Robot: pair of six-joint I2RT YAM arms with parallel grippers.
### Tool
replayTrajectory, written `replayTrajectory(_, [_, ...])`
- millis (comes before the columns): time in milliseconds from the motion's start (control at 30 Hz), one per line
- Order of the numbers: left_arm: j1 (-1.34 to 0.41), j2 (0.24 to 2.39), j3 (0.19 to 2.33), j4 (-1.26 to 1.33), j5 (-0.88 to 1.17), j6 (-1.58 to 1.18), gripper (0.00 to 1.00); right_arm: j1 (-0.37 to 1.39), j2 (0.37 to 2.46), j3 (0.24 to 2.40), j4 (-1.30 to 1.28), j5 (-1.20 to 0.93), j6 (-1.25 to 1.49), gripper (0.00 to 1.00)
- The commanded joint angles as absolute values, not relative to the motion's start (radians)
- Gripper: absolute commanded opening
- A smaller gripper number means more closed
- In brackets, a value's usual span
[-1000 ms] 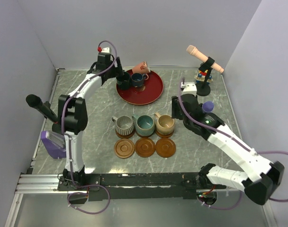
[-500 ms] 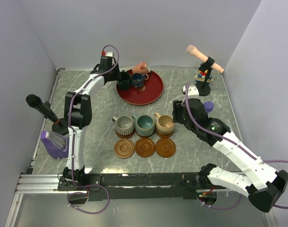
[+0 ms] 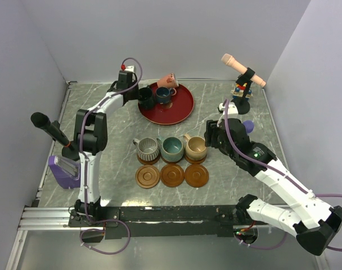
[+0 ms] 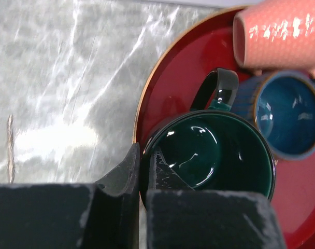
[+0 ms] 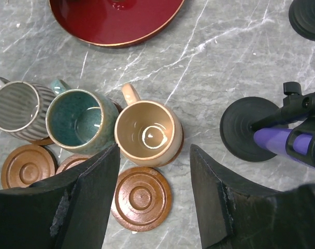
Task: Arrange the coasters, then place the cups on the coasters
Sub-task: Pick up the cup from the tray.
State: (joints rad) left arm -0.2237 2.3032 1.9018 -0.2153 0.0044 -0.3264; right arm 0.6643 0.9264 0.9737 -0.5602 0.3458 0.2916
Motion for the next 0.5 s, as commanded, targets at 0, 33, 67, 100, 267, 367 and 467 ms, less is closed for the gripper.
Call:
replayTrajectory(0, [-0.232, 2.102, 1.748, -0.025, 0.031, -0.314, 0.01, 0.666, 0.937, 0.988, -0.541, 0.360, 0.340, 0.64])
replayTrajectory(33, [-0.235, 2.051, 1.703, 0.044, 0.035, -0.311, 0.01, 0.666, 0.946, 0.992, -0.545, 0.370, 0.351, 0.65])
replayTrajectory(67, [-0.239, 2.008, 1.647, 0.099, 0.040, -0.310, 0.01, 0.666, 0.956, 0.994, -0.543, 0.380, 0.354, 0.66])
replayTrajectory(100, [-0.245, 1.953, 1.594, 0.168, 0.038, -0.307, 0.01, 0.667, 0.965, 0.997, -0.543, 0.383, 0.347, 0.66])
replayTrajectory(267, [-0.305, 1.708, 1.301, 0.454, -0.027, -0.295, 0.01, 0.670, 1.008, 1.026, -0.557, 0.373, 0.376, 0.66])
replayTrajectory(367, [-0.388, 1.593, 1.172, 0.525, -0.161, -0.275, 0.01, 0.676, 1.026, 1.049, -0.532, 0.321, 0.403, 0.65])
replayTrajectory(467, [-0.480, 1.494, 1.050, 0.566, -0.315, -0.281, 0.01, 0.699, 1.052, 1.075, -0.494, 0.290, 0.419, 0.61])
